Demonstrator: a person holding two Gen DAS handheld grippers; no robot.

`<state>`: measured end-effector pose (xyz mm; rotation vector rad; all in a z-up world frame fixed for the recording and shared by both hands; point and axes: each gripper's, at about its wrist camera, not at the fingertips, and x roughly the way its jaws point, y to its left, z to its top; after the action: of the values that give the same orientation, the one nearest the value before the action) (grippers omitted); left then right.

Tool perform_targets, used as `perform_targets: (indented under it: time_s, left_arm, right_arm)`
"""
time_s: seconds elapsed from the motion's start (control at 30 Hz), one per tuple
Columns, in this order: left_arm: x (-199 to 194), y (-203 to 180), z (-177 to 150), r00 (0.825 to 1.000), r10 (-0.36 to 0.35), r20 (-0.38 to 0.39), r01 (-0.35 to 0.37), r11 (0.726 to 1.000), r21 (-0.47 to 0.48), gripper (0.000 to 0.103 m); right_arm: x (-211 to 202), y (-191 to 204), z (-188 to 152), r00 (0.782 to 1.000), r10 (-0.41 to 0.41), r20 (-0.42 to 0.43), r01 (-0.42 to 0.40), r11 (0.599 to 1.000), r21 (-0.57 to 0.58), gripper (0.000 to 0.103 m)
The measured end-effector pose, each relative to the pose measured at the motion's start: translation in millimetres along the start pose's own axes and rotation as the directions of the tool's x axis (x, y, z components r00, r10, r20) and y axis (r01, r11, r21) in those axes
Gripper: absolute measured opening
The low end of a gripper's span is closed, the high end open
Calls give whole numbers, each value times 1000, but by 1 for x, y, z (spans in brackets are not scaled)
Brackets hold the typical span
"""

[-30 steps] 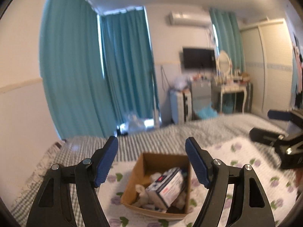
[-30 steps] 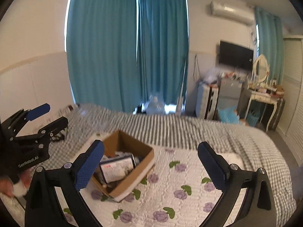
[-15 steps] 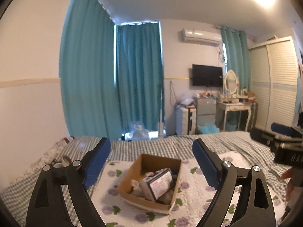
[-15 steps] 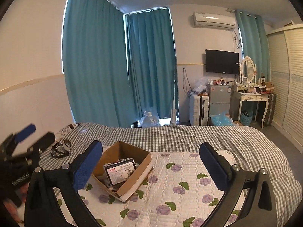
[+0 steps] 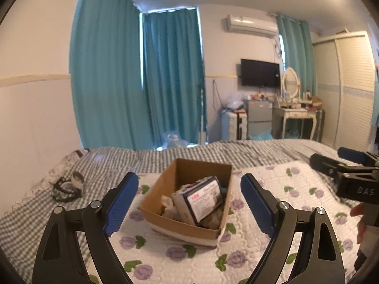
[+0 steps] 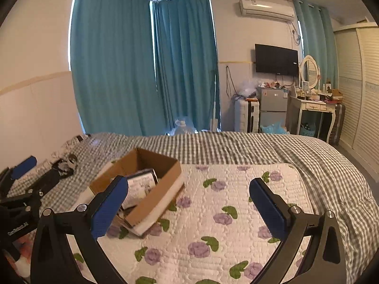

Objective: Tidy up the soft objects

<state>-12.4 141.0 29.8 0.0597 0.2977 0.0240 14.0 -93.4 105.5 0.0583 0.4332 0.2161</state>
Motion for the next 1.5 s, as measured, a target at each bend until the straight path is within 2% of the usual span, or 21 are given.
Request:
perform_targets:
  time_s: [0.43, 1.5]
  left_arm:
    - [1, -9, -3, 999, -35, -22, 35, 999, 6, 89]
    - [4, -6, -4, 998, -40, -47, 39, 999, -22, 89]
  right_arm:
    - [6, -3, -9, 1000, 0, -26, 0, 1000, 7, 103]
    - [7, 2, -10, 999, 13, -46, -14, 1000, -13, 103]
